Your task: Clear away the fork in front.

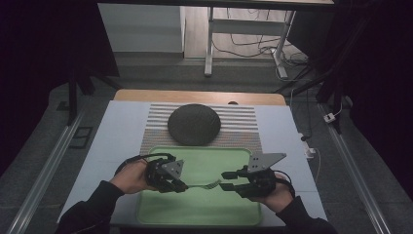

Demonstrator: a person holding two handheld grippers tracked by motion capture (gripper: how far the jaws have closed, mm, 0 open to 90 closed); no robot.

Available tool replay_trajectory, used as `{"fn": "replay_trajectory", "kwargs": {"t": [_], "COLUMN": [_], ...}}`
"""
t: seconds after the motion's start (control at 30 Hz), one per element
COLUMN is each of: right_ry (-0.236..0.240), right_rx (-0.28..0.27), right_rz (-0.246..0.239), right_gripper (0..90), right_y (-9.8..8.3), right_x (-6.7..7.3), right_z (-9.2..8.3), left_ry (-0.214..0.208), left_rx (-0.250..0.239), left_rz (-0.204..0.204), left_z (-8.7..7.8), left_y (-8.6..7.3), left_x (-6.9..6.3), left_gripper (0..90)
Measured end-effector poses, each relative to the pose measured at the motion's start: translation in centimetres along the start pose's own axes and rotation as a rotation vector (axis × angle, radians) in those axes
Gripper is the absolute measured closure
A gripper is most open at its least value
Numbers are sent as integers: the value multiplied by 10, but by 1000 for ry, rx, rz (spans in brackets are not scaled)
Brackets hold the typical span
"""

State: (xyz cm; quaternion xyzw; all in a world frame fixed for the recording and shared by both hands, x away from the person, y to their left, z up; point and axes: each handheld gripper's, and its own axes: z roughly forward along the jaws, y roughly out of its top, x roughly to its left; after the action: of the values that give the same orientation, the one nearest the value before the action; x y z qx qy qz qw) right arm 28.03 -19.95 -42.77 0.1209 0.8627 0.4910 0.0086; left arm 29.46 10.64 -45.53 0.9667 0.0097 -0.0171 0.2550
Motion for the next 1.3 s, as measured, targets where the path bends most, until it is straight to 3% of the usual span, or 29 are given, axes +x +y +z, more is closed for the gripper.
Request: {"fn": "replay_trajectory", "kwargs": {"t": [0.13,0.17,0.23,0.33,0.43,0.5,0.57,0.6,0.63,0.7,0.8,0.83,0.87,0.93,1.0,1.07,1.3], "right_ry": [-71,-96,-127,-162,-206,-236,-267,-282,-295,-324,-346,-347,-347,-362,-380,-394,-432], "right_rx": [17,27,37,37,29,24,22,17,19,42,57,57,57,56,61,57,74], "right_rz": [32,39,48,70,90,105,119,127,131,130,136,144,144,154,158,172,196], "right_gripper": [541,521,485,419,353,317,287,270,247,221,185,172,172,137,112,86,14], "right_y": [-7,-9,-13,-17,-21,-24,-27,-28,-30,-33,-37,-39,-39,-41,-43,-47,-57], "right_x": [0,0,1,3,6,7,9,10,10,12,15,16,16,17,19,20,22], "right_z": [-3,-4,-7,-11,-16,-19,-22,-24,-25,-26,-27,-28,-28,-29,-31,-34,-41], "left_ry": [20,20,37,52,62,80,86,93,93,104,113,124,124,131,140,154,176], "left_rx": [12,12,16,10,7,5,6,4,4,-5,-5,-4,-4,-3,-5,-19,10], "left_rz": [-69,-69,-125,-176,-199,-242,-251,-289,-289,-351,-382,-426,-426,-467,-510,-583,-678], "left_z": [0,0,-1,-4,-5,-9,-9,-11,-11,-13,-13,-13,-13,-13,-13,-13,-10], "left_y": [-4,-4,-7,-10,-11,-14,-14,-16,-16,-21,-23,-26,-26,-30,-33,-37,-42], "left_x": [-1,-1,-1,-1,-2,-5,-5,-7,-7,-9,-10,-12,-12,-12,-13,-14,-17], "left_gripper": [801,800,800,800,801,800,800,800,800,800,800,800,800,800,800,800,800]}}
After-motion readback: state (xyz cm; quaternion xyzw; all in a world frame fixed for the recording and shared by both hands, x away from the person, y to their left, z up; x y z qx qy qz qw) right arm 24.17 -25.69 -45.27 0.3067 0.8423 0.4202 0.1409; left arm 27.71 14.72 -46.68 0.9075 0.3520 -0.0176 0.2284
